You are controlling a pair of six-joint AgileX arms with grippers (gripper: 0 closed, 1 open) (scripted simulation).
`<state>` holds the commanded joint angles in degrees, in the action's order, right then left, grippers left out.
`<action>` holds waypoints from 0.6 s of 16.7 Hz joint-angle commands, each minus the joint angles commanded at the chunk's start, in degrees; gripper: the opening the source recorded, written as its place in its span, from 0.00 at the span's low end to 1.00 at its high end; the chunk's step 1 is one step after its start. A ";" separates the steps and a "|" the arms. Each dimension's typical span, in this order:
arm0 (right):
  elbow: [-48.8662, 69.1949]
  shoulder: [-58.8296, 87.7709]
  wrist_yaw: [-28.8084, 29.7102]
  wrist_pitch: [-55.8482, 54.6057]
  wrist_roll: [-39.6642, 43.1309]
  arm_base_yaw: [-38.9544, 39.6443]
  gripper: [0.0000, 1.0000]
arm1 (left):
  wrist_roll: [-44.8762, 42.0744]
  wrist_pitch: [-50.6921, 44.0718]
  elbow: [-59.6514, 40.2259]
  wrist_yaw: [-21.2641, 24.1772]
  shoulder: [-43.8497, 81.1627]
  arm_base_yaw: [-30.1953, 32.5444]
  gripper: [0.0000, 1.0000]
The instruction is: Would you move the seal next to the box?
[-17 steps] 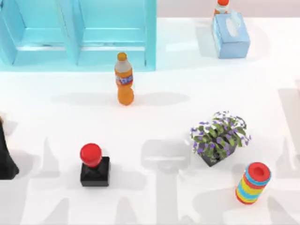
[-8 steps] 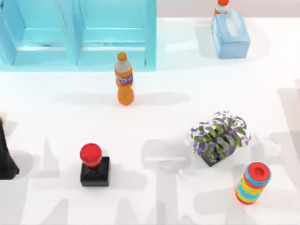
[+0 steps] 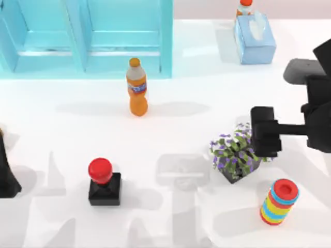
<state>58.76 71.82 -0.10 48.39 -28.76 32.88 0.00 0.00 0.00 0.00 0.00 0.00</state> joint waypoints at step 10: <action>54.56 52.92 7.98 31.82 -23.56 22.28 1.00 | 0.00 0.00 0.00 0.00 0.00 0.00 1.00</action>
<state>113.32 124.74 7.88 80.21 -52.32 55.16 0.00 0.00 0.00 0.00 0.00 0.00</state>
